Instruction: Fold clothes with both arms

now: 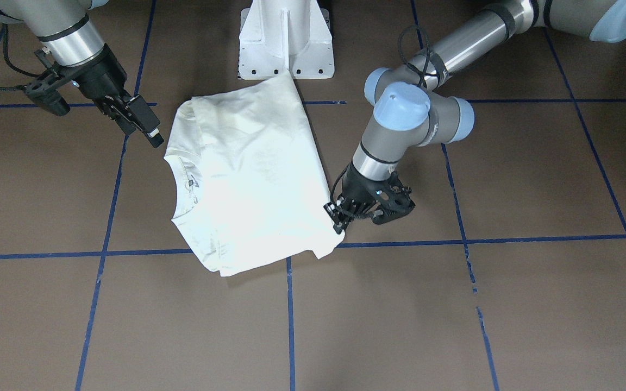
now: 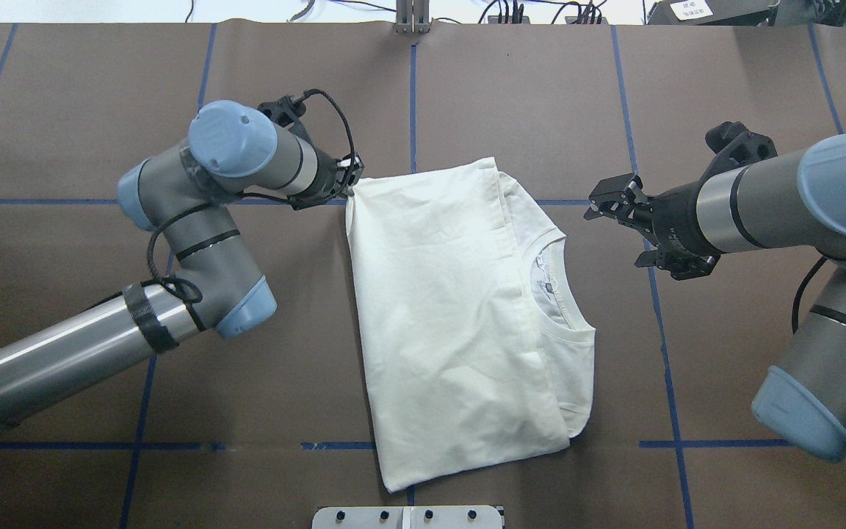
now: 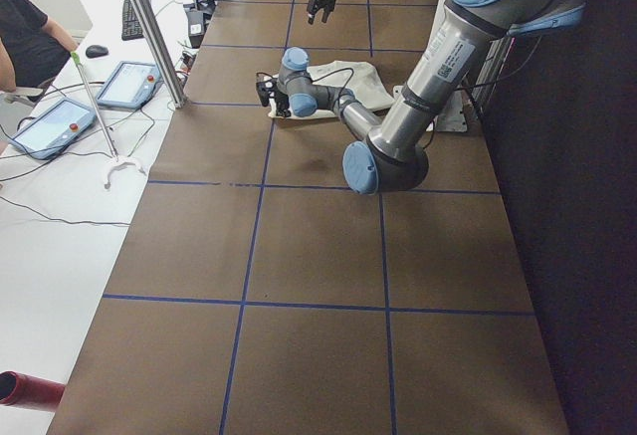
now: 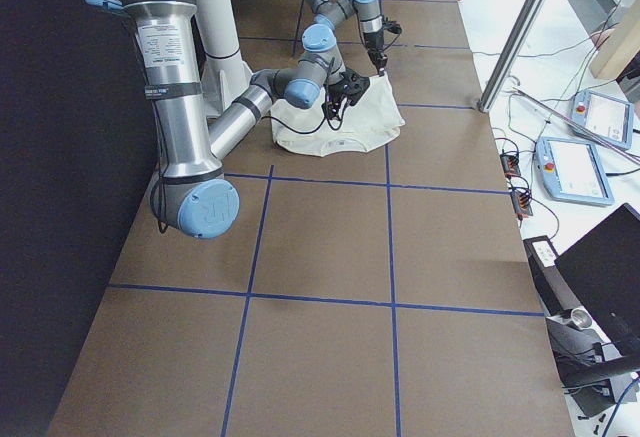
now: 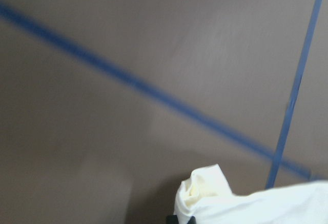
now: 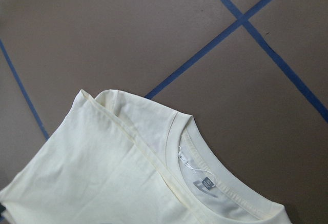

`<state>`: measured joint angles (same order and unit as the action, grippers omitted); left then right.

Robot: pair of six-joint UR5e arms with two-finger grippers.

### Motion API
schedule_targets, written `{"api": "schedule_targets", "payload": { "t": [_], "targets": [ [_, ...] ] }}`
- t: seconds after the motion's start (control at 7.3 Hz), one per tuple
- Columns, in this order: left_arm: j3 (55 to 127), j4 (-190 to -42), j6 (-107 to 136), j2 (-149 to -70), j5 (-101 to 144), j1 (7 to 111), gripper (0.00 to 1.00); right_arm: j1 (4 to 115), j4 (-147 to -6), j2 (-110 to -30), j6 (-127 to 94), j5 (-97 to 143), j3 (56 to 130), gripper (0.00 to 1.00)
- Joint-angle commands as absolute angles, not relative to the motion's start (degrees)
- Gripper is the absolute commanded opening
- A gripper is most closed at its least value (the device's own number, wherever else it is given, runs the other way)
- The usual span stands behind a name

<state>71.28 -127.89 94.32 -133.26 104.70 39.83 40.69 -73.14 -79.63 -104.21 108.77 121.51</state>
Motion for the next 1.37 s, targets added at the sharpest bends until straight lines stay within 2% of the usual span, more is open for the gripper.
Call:
{"api": "schedule_targets", "payload": {
  "t": [0.0,0.14,0.27,0.41,0.55,0.68,0.82,1.1,1.23],
  "targets": [
    [47.49,-143.02,90.37,-144.08,101.02,43.33,0.00,40.43,-73.13,-78.84,-104.33,108.64,121.73,1.00],
    [47.03,-143.26,90.35,-144.84,101.07,43.59,0.27,39.65,-73.21,-78.58,-104.33,108.37,121.55,1.00],
    [54.94,-141.43,90.79,-142.06,102.03,43.94,0.49,37.12,-73.73,-78.31,-104.67,107.50,121.47,1.00],
    [66.94,-139.68,90.88,-134.98,104.30,44.03,0.51,31.87,-73.91,-78.31,-104.76,102.88,121.55,1.00],
    [75.41,-139.66,90.88,-129.08,107.98,44.21,0.51,25.47,-74.09,-78.31,-107.11,97.09,121.29,1.00],
    [79.24,-139.75,90.79,-125.80,110.11,44.56,0.51,20.70,-74.09,-78.22,-110.01,92.68,119.11,1.00],
    [80.23,-139.75,90.79,-124.99,110.56,44.65,0.51,17.70,-74.87,-75.18,-112.91,89.50,116.22,1.00],
    [80.24,-139.75,90.79,-124.81,110.57,44.56,0.51,14.16,-89.65,-66.57,-115.92,85.10,115.05,1.00],
    [80.42,-139.75,90.79,-124.72,110.57,44.65,0.51,11.89,-90.52,-66.53,-117.75,82.38,113.74,0.99]
  ]
}}
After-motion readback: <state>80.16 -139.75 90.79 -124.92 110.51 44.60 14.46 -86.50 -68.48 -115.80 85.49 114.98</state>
